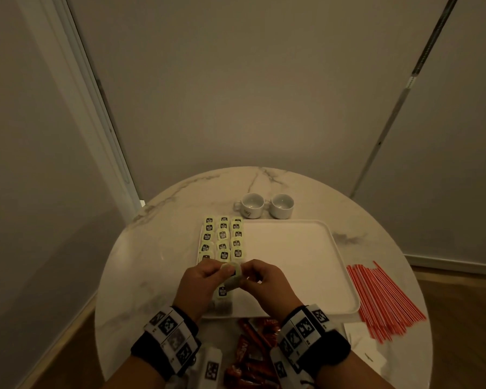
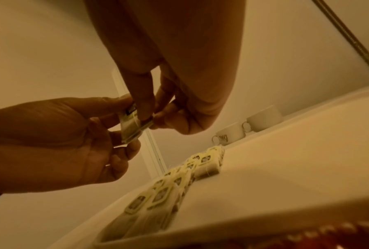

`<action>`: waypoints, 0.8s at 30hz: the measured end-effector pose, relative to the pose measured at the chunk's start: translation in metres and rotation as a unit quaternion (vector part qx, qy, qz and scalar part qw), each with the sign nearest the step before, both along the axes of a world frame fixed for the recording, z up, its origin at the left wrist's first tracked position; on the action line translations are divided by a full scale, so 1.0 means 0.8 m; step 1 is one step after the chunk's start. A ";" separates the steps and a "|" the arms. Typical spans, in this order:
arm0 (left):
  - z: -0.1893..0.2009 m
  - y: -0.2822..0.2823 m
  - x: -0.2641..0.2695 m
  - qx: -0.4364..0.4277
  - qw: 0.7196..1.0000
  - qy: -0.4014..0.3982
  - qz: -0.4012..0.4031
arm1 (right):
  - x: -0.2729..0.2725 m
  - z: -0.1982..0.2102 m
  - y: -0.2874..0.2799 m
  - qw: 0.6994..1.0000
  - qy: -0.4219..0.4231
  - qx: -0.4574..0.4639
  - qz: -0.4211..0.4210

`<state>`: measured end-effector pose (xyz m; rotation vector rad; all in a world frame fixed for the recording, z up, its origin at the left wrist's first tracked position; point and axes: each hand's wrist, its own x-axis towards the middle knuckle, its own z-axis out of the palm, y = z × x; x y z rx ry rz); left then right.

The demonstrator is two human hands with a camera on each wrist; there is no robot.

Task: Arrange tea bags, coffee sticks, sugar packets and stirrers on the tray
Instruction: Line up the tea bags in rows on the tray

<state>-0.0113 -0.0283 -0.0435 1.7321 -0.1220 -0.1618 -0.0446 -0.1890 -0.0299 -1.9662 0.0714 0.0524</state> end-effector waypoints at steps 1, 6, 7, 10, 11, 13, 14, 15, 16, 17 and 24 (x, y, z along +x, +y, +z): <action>-0.003 0.001 0.001 0.003 1.000 0.007 0.001 | 0.003 -0.003 -0.001 1.000 0.013 0.011 -0.018; -0.022 0.014 0.009 0.071 0.996 0.025 0.042 | 0.033 -0.042 -0.013 0.981 0.128 0.005 -0.147; -0.022 0.015 0.010 0.109 0.993 0.013 0.032 | 0.039 -0.046 -0.014 0.976 0.148 0.008 -0.159; -0.025 0.017 0.008 0.217 0.976 -0.020 -0.025 | 0.053 -0.054 -0.014 0.973 0.168 -0.009 -0.159; -0.026 0.017 0.007 0.238 0.970 -0.023 -0.036 | 0.057 -0.056 -0.014 0.973 0.171 -0.021 -0.152; -0.029 0.017 0.006 0.278 0.958 -0.027 -0.058 | 0.064 -0.058 -0.010 0.974 0.176 -0.044 -0.137; -0.030 0.017 0.006 0.307 0.948 -0.036 -0.071 | 0.066 -0.060 -0.009 0.974 0.176 -0.056 -0.130; -0.032 0.015 0.005 0.337 0.936 -0.047 -0.085 | 0.069 -0.061 -0.007 0.974 0.174 -0.072 -0.123; -0.032 0.014 0.004 0.360 0.927 -0.057 -0.093 | 0.071 -0.063 -0.006 0.974 0.174 -0.085 -0.119; -0.032 0.013 0.002 0.372 0.921 -0.068 -0.097 | 0.072 -0.064 -0.005 0.973 0.174 -0.092 -0.118; -0.033 0.014 -0.003 0.419 0.897 -0.085 -0.114 | 0.081 -0.073 -0.002 0.966 0.185 -0.129 -0.129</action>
